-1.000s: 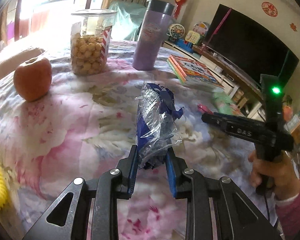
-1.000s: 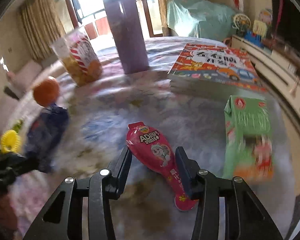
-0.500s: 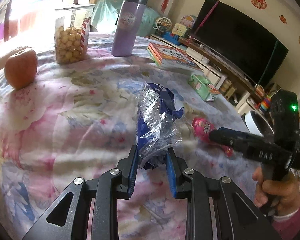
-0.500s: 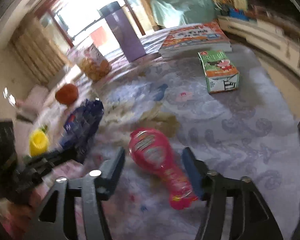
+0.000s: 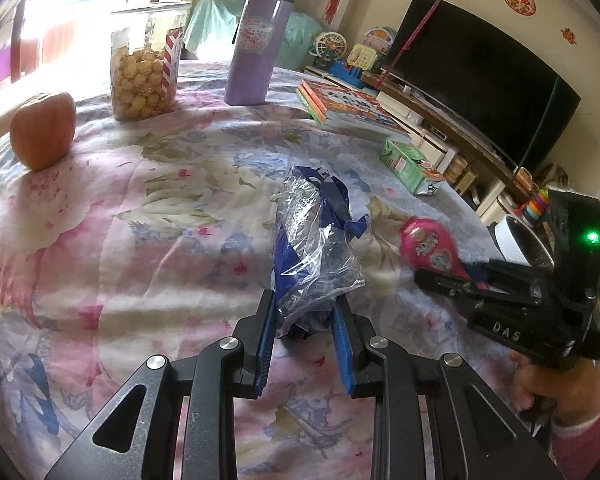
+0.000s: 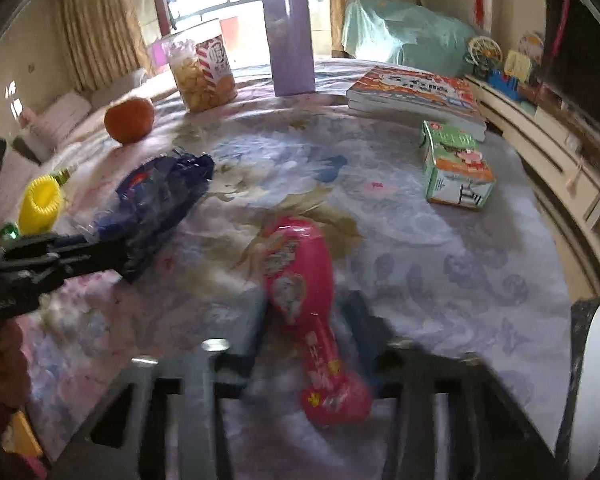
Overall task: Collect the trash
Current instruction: 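Grasp the blue plastic bag with the left gripper while the right grasps the pink candy package, then carry the blue plastic bag and pink candy package over the trash bin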
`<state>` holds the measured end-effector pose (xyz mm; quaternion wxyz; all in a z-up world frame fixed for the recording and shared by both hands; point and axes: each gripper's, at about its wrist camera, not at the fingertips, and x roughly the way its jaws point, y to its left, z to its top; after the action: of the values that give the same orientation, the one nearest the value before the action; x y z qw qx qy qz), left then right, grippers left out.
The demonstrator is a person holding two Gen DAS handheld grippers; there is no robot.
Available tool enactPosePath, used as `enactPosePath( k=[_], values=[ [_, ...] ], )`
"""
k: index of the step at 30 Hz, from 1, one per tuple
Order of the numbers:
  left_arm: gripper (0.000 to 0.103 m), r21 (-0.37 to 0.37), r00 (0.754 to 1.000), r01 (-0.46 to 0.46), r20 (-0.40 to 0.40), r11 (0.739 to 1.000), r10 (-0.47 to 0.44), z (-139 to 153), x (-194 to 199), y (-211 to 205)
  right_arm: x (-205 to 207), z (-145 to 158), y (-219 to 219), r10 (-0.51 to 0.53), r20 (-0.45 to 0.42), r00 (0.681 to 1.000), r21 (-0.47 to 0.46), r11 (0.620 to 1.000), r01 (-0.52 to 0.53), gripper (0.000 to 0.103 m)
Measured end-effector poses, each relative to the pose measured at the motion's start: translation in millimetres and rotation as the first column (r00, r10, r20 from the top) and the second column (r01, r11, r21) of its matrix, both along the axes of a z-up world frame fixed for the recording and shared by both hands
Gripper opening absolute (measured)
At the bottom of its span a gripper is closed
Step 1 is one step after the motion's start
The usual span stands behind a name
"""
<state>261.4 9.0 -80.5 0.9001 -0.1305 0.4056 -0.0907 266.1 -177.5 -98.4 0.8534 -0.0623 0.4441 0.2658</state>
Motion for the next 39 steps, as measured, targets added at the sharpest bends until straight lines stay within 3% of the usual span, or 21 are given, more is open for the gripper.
enactPosePath(
  k=[6,12,39],
  values=[
    [0.025,-0.006,0.999,0.032,0.011,0.999,-0.032,3.7,-3.9,-11.2,-18.3,3.2,-32.4,-0.135,-0.081,0.988,0.187,0.971,0.148,0.015],
    [0.025,-0.01,0.996,0.09,0.022,0.996,-0.09,7.3,-8.5,-35.6,-46.2,11.3,-55.8,-0.203,-0.081,0.976,0.26,0.941,0.218,0.015],
    [0.025,0.066,0.96,0.275,0.035,0.959,-0.278,24.3,-15.4,-138.9,-90.0,35.3,-150.4,-0.406,-0.015,0.914,0.27,0.878,0.394,0.015]
  ],
)
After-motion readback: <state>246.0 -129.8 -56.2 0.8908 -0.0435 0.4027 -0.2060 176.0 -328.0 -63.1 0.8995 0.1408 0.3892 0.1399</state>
